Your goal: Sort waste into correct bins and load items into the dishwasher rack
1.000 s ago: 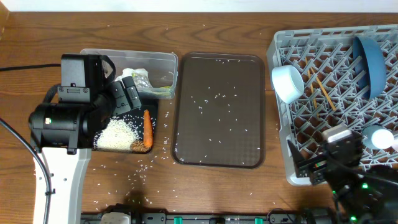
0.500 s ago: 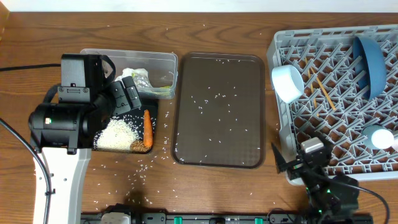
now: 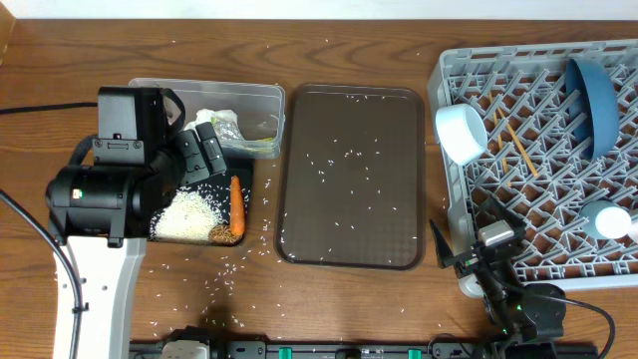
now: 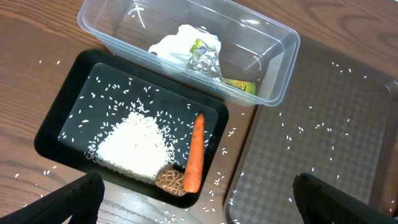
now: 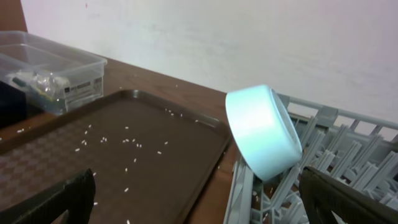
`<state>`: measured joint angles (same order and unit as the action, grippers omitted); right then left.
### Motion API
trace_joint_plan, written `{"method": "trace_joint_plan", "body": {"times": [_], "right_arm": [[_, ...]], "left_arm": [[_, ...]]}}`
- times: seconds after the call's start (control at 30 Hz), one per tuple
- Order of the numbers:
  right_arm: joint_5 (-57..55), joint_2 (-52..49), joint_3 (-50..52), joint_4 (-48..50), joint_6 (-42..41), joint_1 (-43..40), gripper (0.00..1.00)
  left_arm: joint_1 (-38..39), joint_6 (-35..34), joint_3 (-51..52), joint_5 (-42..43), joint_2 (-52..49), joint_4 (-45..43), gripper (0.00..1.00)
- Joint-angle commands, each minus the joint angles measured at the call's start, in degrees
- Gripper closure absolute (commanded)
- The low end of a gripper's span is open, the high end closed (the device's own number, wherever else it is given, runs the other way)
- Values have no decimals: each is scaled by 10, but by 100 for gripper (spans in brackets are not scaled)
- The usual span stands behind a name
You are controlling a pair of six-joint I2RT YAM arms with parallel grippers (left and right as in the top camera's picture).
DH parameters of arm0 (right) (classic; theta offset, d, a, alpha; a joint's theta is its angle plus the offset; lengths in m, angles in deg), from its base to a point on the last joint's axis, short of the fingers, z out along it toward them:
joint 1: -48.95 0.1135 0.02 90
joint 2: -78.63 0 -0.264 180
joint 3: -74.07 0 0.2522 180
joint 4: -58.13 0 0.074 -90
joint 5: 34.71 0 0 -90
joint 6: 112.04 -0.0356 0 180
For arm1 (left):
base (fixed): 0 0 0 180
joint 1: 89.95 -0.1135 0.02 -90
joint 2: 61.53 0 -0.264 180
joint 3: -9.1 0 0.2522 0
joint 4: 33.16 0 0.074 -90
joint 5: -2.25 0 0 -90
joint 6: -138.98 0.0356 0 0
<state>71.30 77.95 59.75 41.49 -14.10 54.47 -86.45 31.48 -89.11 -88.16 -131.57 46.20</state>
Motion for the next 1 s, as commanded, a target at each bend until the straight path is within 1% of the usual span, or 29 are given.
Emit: {"method": "trace_joint_plan", "body": {"times": [0.0,0.47,0.7,0.77,0.87,0.97], "right_arm": [[5,3,3,2,-6,-7,1],[5,3,3,2,-6,-7,1],[5,3,3,2,-6,-7,1],[5,3,3,2,-6,-7,1],[5,3,3,2,-6,-7,1],[5,3,3,2,-6,-7,1]], "left_arm": [[-2,10,-2,-5,0,1,2],[-2,10,-2,-5,0,1,2],[6,10,-2,-5,29,3,2],[6,14,-1,-27,51,2,2],[6,14,17,-31,100,-43,2],[6,14,69,-30,157,-144,2]]}}
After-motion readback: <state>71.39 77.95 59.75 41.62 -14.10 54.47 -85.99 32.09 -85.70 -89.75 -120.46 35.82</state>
